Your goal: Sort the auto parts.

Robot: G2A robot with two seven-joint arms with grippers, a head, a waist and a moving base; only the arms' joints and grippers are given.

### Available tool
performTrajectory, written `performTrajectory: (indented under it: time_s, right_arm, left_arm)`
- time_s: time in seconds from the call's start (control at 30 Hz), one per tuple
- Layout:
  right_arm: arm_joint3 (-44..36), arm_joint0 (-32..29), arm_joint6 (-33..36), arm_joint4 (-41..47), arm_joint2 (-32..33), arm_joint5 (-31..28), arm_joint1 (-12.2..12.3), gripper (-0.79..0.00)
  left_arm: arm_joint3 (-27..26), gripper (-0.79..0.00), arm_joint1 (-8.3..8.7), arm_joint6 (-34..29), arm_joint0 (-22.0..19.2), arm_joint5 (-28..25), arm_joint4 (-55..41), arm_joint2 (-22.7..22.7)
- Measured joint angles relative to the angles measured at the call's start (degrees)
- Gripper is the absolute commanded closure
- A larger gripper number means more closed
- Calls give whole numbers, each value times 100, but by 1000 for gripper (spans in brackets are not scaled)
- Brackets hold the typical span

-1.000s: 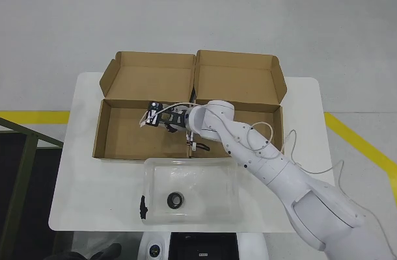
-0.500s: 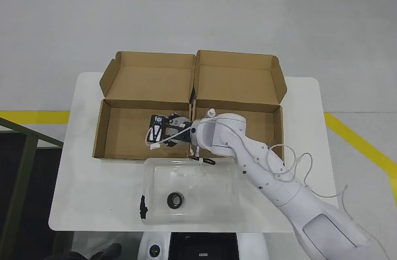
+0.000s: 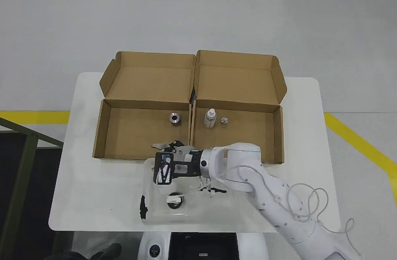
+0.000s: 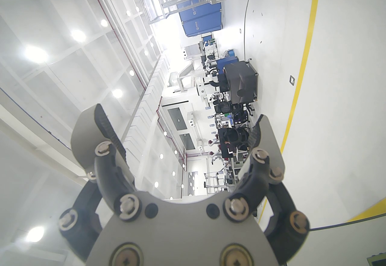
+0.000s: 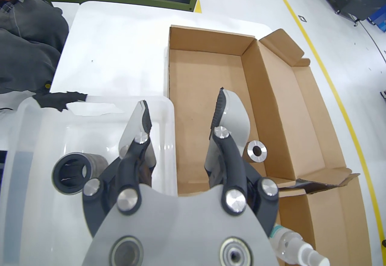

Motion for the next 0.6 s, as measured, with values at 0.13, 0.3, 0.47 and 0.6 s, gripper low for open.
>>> performTrajectory:
  time_s: [0.13,0.3,0.47,0.6]
  right_arm:
    - [-368,-443,-13,-126,101,-182,108,-400]
    - [-645,-915,-66,-287,238,-386,233,-409]
    - [-766,-1297,-176,-466,372,-574,348,-419]
    - [-829,-1491,-234,-672,426,-734,426,-431]
  left_arm:
    - [0,-785,0,0,0,0,0,0]
    - [0,-785,0,0,0,0,0,0]
    - [0,-785,0,0,0,0,0,0]
    - [0,-785,0,0,0,0,0,0]
